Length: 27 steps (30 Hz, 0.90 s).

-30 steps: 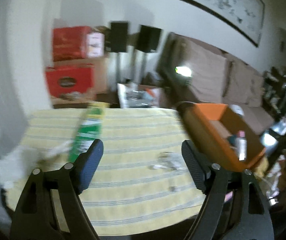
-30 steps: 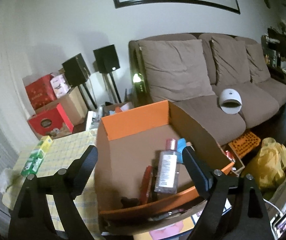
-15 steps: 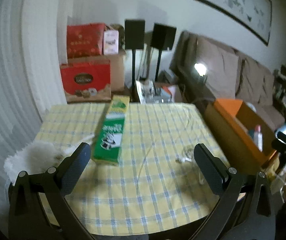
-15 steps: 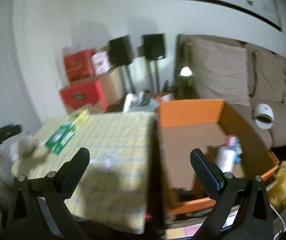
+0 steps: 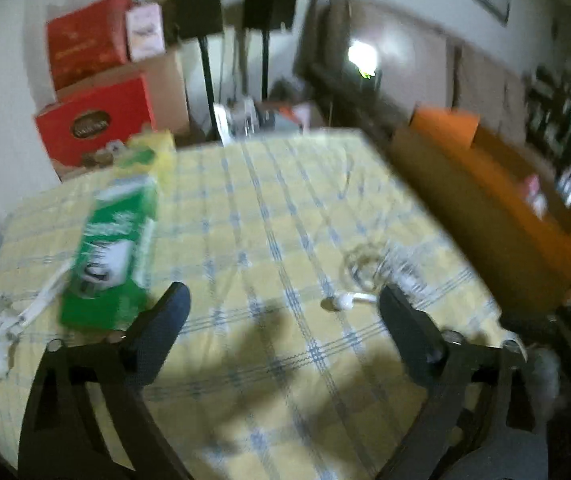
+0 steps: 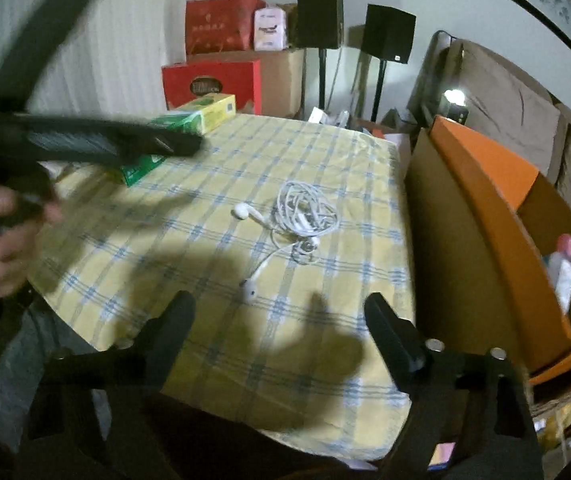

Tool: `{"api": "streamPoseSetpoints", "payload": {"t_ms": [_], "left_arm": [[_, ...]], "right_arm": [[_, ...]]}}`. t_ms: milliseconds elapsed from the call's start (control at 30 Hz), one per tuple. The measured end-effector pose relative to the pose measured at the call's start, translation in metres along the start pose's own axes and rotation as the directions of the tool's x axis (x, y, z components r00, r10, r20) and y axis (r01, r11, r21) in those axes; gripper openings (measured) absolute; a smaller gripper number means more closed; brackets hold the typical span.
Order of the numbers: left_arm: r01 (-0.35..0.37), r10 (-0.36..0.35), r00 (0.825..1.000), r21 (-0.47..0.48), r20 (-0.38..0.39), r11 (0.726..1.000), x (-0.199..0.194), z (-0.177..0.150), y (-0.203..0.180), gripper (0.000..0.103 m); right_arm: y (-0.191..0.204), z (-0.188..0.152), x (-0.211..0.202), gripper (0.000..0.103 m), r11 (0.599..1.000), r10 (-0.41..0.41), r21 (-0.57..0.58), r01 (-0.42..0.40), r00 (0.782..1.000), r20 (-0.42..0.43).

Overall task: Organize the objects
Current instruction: 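Withdraw both grippers from the box toward the white earphones on the table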

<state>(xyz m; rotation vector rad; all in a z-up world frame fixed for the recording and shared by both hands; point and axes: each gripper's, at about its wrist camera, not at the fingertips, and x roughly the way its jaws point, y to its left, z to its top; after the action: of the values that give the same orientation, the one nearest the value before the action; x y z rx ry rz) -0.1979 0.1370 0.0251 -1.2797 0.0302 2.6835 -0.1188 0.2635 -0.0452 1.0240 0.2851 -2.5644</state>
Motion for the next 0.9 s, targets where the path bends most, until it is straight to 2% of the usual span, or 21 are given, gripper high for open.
{"api": "streamPoseSetpoints", "payload": {"t_ms": [33,100,167,200,233,267,400,433,467,533,767,900], "left_arm": [[0.008,-0.008,1.000,0.006,-0.018,1.000,0.009,0.001,-0.004,0.079],[0.044,-0.044,0.999,0.012,-0.028,0.999,0.021,0.001,-0.013,0.077],[0.045,-0.045,0.999,0.032,-0.016,0.998,0.028,0.001,-0.020,0.076],[0.031,-0.030,0.999,0.048,-0.018,0.998,0.033,0.001,-0.024,0.067],[0.015,-0.013,1.000,0.058,-0.025,0.998,0.036,0.000,-0.026,0.049],[0.000,0.002,0.999,0.064,-0.039,0.998,0.039,-0.001,-0.028,0.041],[0.046,-0.043,0.997,0.042,-0.068,0.998,0.046,-0.005,-0.024,0.022],[0.052,-0.049,0.996,0.038,-0.074,0.998,0.047,-0.007,-0.024,0.017],[0.063,-0.060,0.995,0.033,-0.077,0.997,0.047,-0.009,-0.023,0.015],[0.081,-0.079,0.994,0.021,-0.072,0.997,0.043,-0.013,-0.019,0.014],[0.105,-0.107,0.993,-0.047,-0.045,0.993,0.020,-0.026,0.001,0.014],[0.122,-0.126,0.991,-0.107,-0.034,0.987,0.006,-0.037,0.019,0.014]], "right_arm": [[-0.001,-0.002,0.003,0.073,1.000,0.011,0.004,-0.011,1.000,0.017],[-0.001,-0.002,0.007,0.066,0.999,0.029,0.017,-0.029,0.999,0.032],[0.000,-0.001,0.012,0.059,0.998,0.050,0.023,-0.051,0.998,0.037],[0.001,0.000,0.015,0.057,0.999,0.050,0.018,-0.051,0.998,0.037],[0.004,0.000,0.018,0.053,0.999,0.044,0.005,-0.044,0.998,0.039],[0.007,0.001,0.020,0.050,0.999,0.033,-0.012,-0.033,0.999,0.039],[0.019,-0.002,0.031,0.029,0.997,-0.010,-0.077,0.011,1.000,0.016],[0.020,-0.003,0.035,0.020,0.997,-0.012,-0.079,0.012,1.000,0.002],[0.019,-0.006,0.037,0.015,0.997,-0.006,-0.073,0.006,1.000,-0.001],[0.015,-0.007,0.037,0.012,0.999,0.009,-0.047,-0.009,1.000,0.001],[0.000,-0.008,0.023,0.011,1.000,0.000,0.002,0.000,0.999,0.033],[-0.013,-0.005,0.010,0.011,0.997,-0.063,0.047,0.059,0.994,0.092]]}}
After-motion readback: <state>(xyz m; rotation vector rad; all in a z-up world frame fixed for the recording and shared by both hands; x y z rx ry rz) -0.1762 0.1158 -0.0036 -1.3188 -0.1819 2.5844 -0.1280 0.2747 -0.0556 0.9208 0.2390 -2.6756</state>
